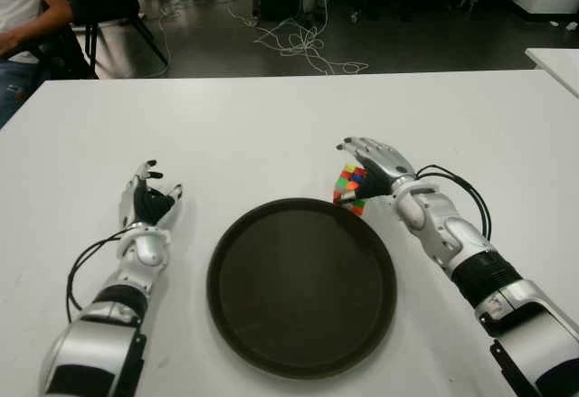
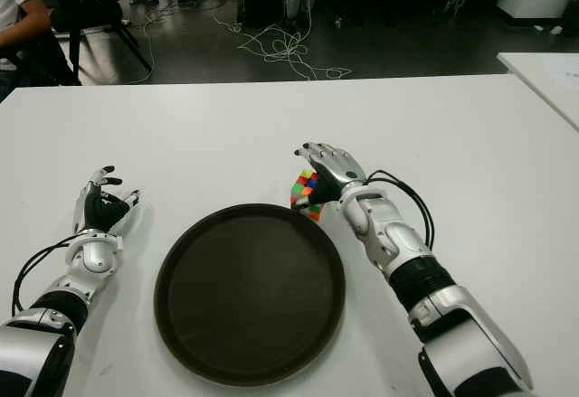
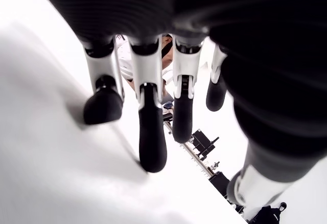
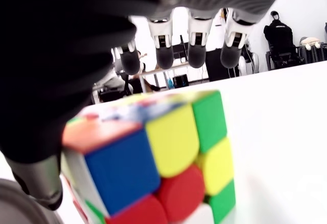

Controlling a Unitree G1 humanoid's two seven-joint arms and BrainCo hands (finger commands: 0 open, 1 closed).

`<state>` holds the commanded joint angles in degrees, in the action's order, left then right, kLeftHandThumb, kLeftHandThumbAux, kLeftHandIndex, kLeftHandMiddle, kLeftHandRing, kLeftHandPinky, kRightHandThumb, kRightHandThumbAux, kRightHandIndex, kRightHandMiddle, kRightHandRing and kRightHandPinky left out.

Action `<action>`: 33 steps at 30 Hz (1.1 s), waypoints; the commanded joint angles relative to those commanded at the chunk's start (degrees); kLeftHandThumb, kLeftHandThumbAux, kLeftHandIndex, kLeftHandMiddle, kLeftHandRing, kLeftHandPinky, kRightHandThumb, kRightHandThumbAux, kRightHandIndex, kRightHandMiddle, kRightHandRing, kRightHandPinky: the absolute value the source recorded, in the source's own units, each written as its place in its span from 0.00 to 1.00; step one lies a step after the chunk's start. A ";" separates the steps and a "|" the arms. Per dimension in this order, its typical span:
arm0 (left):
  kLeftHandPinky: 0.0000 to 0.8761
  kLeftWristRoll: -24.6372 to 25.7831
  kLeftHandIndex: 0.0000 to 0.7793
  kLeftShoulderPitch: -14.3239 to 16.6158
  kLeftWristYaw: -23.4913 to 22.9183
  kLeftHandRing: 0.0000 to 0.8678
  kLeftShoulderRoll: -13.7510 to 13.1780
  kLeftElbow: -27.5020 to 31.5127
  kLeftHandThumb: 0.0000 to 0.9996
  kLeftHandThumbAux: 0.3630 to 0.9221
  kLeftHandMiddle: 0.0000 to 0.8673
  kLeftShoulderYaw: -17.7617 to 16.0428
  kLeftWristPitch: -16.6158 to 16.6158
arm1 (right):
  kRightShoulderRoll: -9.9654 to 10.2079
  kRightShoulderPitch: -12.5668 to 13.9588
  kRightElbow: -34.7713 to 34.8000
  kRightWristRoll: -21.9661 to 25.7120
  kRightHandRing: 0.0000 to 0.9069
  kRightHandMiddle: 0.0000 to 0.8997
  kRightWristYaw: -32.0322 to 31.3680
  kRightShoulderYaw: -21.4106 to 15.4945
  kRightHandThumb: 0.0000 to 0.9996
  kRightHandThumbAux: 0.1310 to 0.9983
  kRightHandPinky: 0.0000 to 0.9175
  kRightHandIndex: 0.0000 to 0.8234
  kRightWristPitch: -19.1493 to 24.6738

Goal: Pick up the Rubik's Cube and put it in the plate

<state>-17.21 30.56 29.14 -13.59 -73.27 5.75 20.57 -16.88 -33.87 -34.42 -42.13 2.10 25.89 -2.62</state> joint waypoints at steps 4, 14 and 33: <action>0.42 0.16 0.21 0.04 -0.23 0.40 0.03 -0.08 0.20 0.66 0.35 -0.26 -0.17 | -0.35 0.03 1.02 0.13 0.04 0.00 -0.52 -0.22 0.05 0.63 0.10 0.00 0.16; 0.37 -0.30 0.21 -0.10 0.34 0.40 -0.04 0.02 0.18 0.63 0.37 0.02 0.15 | -0.44 -0.10 1.38 -0.07 0.04 0.00 -1.24 0.01 0.04 0.62 0.11 0.00 0.42; 0.42 -0.40 0.22 -0.21 0.81 0.41 -0.04 -0.03 0.24 0.65 0.36 0.05 0.18 | -0.22 -0.65 0.38 0.32 0.04 0.00 -1.85 -0.13 0.04 0.62 0.09 0.00 0.55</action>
<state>-17.60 30.35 29.95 -13.63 -73.30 5.80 20.75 -17.10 -34.51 -34.05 -41.80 0.25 25.75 -2.07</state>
